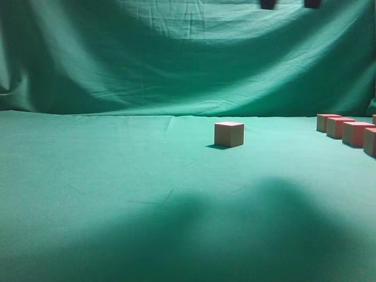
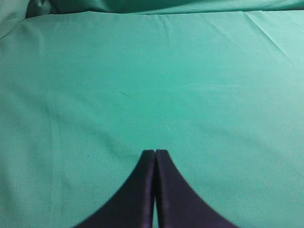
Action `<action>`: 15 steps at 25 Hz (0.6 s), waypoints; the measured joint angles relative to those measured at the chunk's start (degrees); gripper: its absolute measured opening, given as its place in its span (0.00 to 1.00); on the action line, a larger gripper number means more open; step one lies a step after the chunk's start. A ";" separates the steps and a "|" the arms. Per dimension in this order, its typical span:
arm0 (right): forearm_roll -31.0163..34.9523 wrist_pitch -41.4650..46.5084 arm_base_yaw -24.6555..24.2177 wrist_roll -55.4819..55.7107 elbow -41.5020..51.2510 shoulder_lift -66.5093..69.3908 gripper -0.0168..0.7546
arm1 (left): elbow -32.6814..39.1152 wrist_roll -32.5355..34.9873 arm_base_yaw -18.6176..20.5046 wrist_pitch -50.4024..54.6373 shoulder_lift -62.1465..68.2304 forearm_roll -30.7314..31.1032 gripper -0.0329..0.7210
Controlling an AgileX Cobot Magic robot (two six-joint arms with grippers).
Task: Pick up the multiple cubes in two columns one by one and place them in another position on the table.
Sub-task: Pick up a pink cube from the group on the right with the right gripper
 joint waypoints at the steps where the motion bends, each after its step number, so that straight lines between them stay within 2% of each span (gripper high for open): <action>1: -1.05 0.00 -0.12 0.69 2.28 -1.84 0.73 | 0.00 0.00 0.00 0.00 0.00 0.00 0.04; 6: -2.30 -0.11 -4.89 4.00 13.93 -9.24 0.73 | 0.00 0.00 0.00 0.00 0.00 0.00 0.04; 11: -2.65 -1.69 -16.29 7.76 23.45 -13.78 0.73 | 0.00 0.00 0.00 0.00 0.00 0.00 0.04; 15: -2.52 -7.72 -24.46 11.48 29.19 -15.34 0.73 | 0.00 0.00 0.00 0.00 0.00 0.00 0.04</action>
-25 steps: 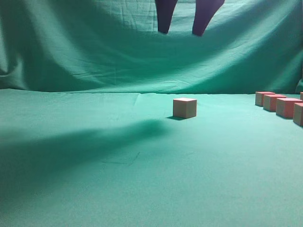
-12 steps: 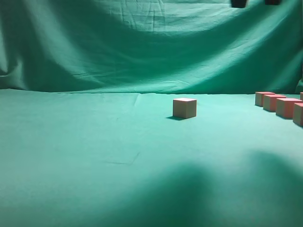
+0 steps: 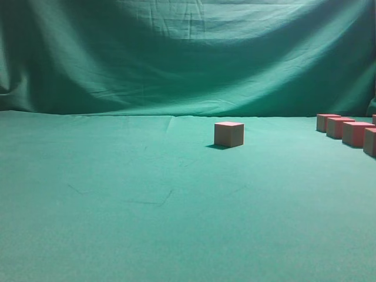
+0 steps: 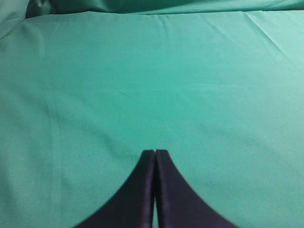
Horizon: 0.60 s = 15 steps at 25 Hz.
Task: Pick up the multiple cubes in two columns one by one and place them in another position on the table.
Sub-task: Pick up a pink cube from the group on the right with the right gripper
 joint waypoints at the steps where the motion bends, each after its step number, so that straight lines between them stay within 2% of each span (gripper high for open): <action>1: 0.12 -1.79 -1.71 0.42 1.34 -0.19 0.73 | 0.00 0.00 0.00 0.00 0.00 0.00 0.04; 4: 2.11 -6.13 -4.56 1.02 4.97 -0.14 0.73 | 0.00 0.00 0.00 0.00 0.00 0.00 0.04; 10: 3.36 -14.75 -5.49 1.42 11.46 -0.14 0.73 | 0.00 0.00 0.00 0.00 0.00 0.00 0.04; 15: 4.08 -20.38 -7.37 2.66 13.46 0.16 0.73 | 0.00 0.00 0.00 0.00 0.00 0.00 0.04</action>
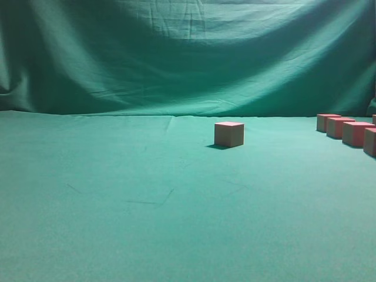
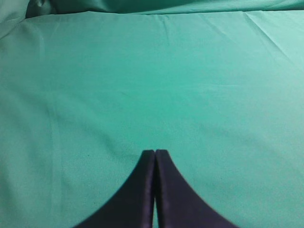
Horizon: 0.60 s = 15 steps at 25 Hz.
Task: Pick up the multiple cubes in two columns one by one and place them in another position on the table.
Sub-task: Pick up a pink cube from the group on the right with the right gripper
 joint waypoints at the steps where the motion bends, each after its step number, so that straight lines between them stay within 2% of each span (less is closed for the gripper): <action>1: 0.00 -0.91 -0.08 0.09 0.00 0.43 0.73 | 0.00 0.00 0.00 0.00 0.00 0.00 0.04; 15: 0.02 -7.92 -0.08 0.14 0.00 10.46 0.73 | 0.00 0.00 0.00 0.00 0.00 0.00 0.04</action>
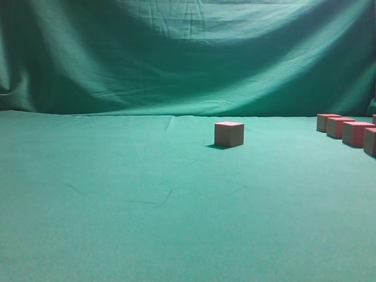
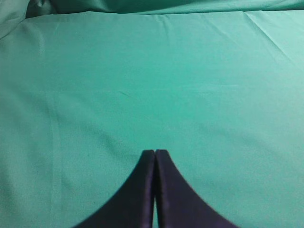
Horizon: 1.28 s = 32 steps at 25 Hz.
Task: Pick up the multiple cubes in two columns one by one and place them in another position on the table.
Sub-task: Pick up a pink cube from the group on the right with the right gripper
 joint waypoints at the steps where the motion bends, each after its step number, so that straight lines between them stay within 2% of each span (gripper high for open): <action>1: 0.00 -0.28 0.00 0.00 0.00 0.46 0.73 | 0.00 0.00 0.00 0.00 0.00 0.00 0.04; 11: 0.00 -1.69 0.00 0.00 0.00 2.28 0.73 | 0.00 0.00 0.00 0.00 0.00 0.00 0.04; 15: 0.00 -2.33 0.00 0.00 0.00 2.28 0.53 | 0.00 0.00 0.00 0.00 0.00 0.00 0.04; 17: 0.00 -2.33 0.00 0.00 0.00 2.28 0.38 | 0.00 0.00 0.00 0.00 0.00 0.00 0.04; 18: 0.00 -2.33 -0.05 0.00 0.00 2.28 0.35 | 0.00 0.00 0.00 0.00 0.00 0.00 0.04; 26: 0.94 0.33 -0.05 0.09 -0.22 2.01 0.36 | 0.00 0.00 0.00 0.00 0.00 0.00 0.04; 29: 4.84 4.25 0.07 -2.94 -0.22 -0.30 0.36 | 0.00 0.00 0.00 0.00 0.00 0.00 0.04; 32: 10.90 6.16 2.38 -9.43 -0.22 -5.16 0.36 | 0.00 0.00 0.00 0.00 0.00 0.00 0.04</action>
